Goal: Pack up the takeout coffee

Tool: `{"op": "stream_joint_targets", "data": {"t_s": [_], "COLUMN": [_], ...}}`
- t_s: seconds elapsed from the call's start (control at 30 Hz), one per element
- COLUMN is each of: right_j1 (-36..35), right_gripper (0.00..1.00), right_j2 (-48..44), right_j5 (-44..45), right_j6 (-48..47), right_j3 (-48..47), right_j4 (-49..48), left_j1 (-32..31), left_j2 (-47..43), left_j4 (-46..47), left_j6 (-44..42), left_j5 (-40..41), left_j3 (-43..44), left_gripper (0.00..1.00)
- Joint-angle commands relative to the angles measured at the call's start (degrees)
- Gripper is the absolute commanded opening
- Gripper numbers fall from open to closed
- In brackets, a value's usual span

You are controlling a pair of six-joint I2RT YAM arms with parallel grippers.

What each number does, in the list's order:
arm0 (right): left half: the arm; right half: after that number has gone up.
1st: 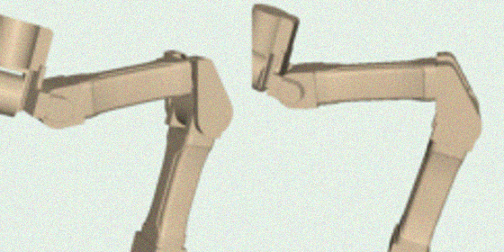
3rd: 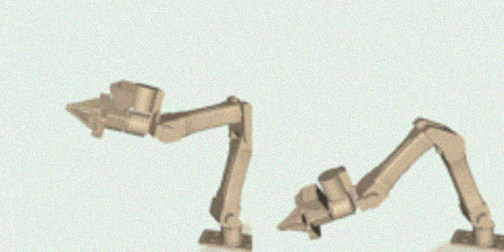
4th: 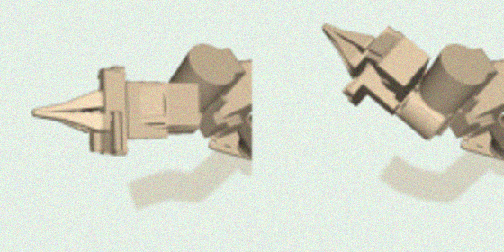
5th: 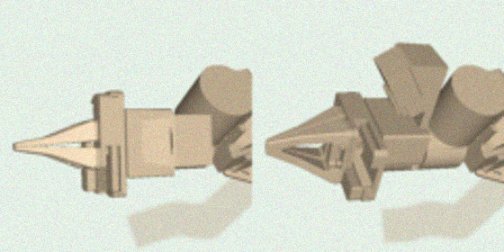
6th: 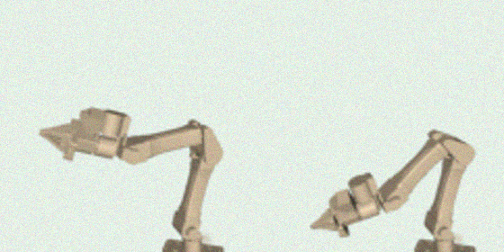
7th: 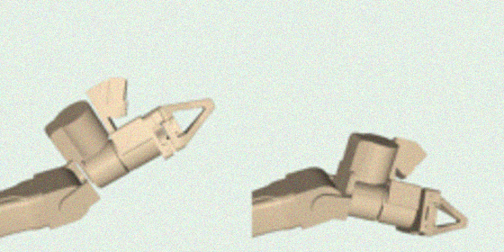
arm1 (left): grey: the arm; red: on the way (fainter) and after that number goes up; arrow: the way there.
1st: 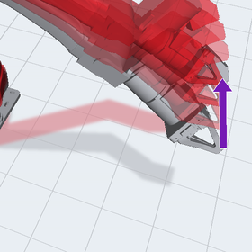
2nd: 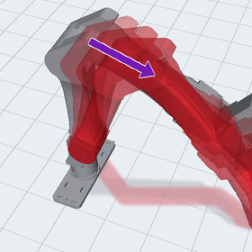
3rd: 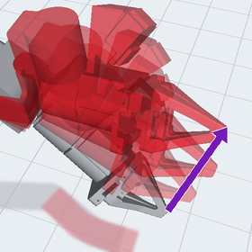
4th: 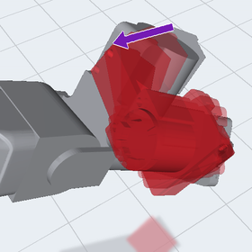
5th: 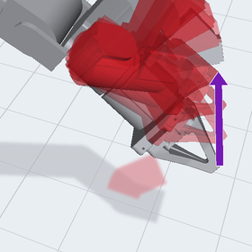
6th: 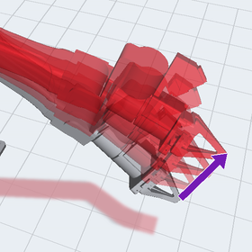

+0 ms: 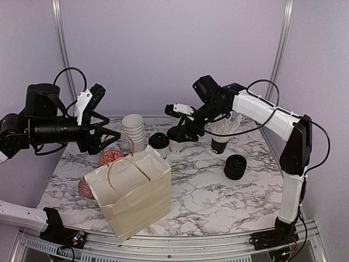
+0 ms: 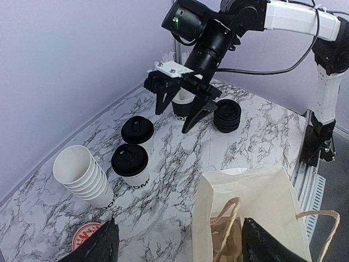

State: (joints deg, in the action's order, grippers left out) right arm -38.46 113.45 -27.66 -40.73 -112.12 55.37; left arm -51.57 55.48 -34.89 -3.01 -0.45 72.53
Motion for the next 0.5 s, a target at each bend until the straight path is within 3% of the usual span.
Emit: {"op": "stream_joint_targets", "data": {"t_s": [0.0, 0.2, 0.47], "right_j1": [-0.33, 1.53, 3.49], "right_gripper": [0.77, 0.96, 0.98], "right_j2": [3.46, 12.55, 18.83], "right_j5": [15.1, 17.05, 16.59], "right_j6": [5.23, 8.99, 11.3], "right_j3": [-7.14, -18.8, -22.57], "right_j4": [-4.88, -3.44, -4.22], "left_j1": [0.22, 0.16, 0.2], "left_j2": [0.34, 0.51, 0.24], "left_j4": [-1.84, -1.79, -1.82], "left_j6": [1.71, 2.36, 2.57], "left_j5": [-1.46, -3.01, -4.46], "left_j3": [0.51, 0.41, -0.1], "left_gripper": [0.78, 0.78, 0.77]}}
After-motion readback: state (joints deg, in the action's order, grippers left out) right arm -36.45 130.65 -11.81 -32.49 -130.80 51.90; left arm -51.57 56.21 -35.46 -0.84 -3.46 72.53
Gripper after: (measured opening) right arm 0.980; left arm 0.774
